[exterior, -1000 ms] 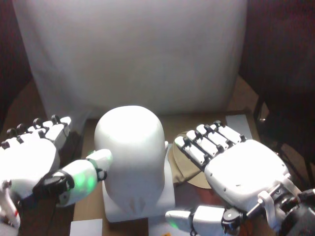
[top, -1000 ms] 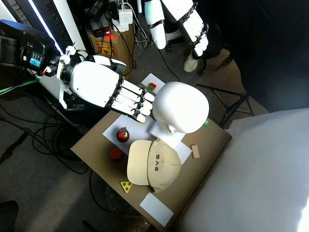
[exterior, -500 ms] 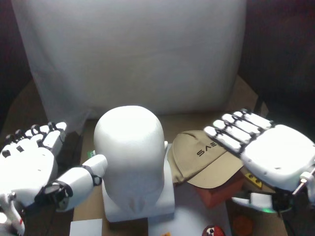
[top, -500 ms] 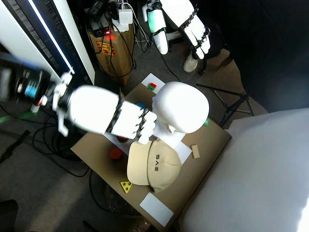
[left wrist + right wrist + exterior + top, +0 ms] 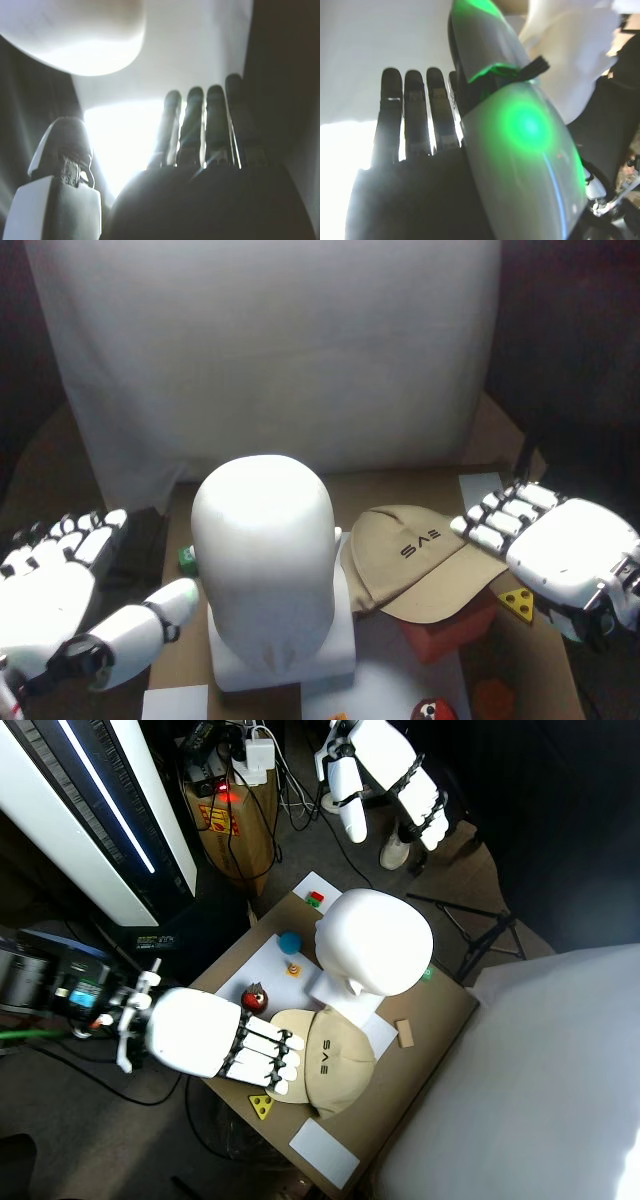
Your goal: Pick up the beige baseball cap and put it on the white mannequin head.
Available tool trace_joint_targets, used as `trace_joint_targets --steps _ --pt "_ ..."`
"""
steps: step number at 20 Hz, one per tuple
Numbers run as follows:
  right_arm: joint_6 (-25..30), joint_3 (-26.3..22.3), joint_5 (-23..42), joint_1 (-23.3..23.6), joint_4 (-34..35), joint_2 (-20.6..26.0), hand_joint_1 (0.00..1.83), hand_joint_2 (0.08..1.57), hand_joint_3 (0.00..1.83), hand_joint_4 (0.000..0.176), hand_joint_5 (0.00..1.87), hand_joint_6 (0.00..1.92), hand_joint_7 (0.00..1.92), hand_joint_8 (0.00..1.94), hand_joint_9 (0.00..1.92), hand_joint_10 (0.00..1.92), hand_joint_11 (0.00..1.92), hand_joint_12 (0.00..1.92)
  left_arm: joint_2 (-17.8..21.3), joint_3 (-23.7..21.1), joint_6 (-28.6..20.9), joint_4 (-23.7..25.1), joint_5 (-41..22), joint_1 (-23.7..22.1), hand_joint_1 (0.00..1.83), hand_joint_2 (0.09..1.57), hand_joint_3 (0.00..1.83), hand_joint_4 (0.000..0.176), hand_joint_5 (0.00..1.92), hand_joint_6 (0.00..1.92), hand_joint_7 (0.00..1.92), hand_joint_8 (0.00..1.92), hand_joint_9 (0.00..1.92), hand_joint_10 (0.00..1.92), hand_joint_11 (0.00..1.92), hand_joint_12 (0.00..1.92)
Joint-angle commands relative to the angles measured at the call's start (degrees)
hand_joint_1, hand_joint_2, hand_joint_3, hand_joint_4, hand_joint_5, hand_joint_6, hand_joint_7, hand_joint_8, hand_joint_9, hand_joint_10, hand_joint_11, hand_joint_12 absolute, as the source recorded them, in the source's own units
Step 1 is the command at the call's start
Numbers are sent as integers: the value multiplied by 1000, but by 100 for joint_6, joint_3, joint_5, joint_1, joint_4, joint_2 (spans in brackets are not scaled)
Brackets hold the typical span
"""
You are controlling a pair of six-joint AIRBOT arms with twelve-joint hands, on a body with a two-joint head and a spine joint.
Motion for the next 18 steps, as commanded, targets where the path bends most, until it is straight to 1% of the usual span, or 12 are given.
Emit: trace_joint_targets --steps 1,3,4,6,7,10,12,15,18 --pt "107 88 540 0 -176 3 1343 1120 9 0 149 5 174 3 165 3 0 602 -6 86 -62 255 -535 24 0 1164 3 27 52 0 39 1 29 1 0 334" --pt "160 313 595 -37 -192 -180 1327 1123 9 0 138 1 171 1 162 1 0 598 -27 187 -62 326 -420 88 0 1169 2 25 53 0 40 1 29 0 0 303" --pt "213 458 572 -41 -281 -301 1318 1123 8 0 132 0 170 0 161 1 0 595 -25 237 -66 471 -335 152 0 1169 2 25 52 0 40 1 30 0 0 299" --pt "482 767 540 -50 -605 -552 1305 1122 6 0 135 2 173 1 164 2 0 595 -31 320 -161 684 -91 233 0 1169 2 24 50 0 40 0 29 0 0 298" --pt "554 897 520 -50 -666 -655 1302 1123 6 0 137 2 171 0 162 1 0 595 -50 352 -162 708 -38 248 0 1169 2 24 49 0 40 0 29 0 0 298" --pt "788 1448 327 -34 -681 -1073 1308 1125 7 0 128 0 170 0 162 1 0 596 -205 537 -189 692 2 262 0 1168 1 24 48 0 35 0 30 1 0 301" --pt "871 1755 223 -21 -681 -1321 1324 1125 5 0 127 0 170 0 163 1 0 600 -305 704 -354 760 3 295 0 1165 0 24 48 0 34 0 31 1 0 302" --pt "1006 2306 111 32 -681 -1711 1324 1125 5 0 148 9 169 0 163 1 0 598 -490 1016 -474 876 -30 318 0 1164 0 23 67 5 50 4 27 0 0 326" --pt "1116 2916 -156 128 -700 -2099 1325 1125 5 0 156 11 169 0 165 1 0 598 -622 1220 -631 956 -30 386 0 1162 0 23 67 1 39 2 17 1 0 278"
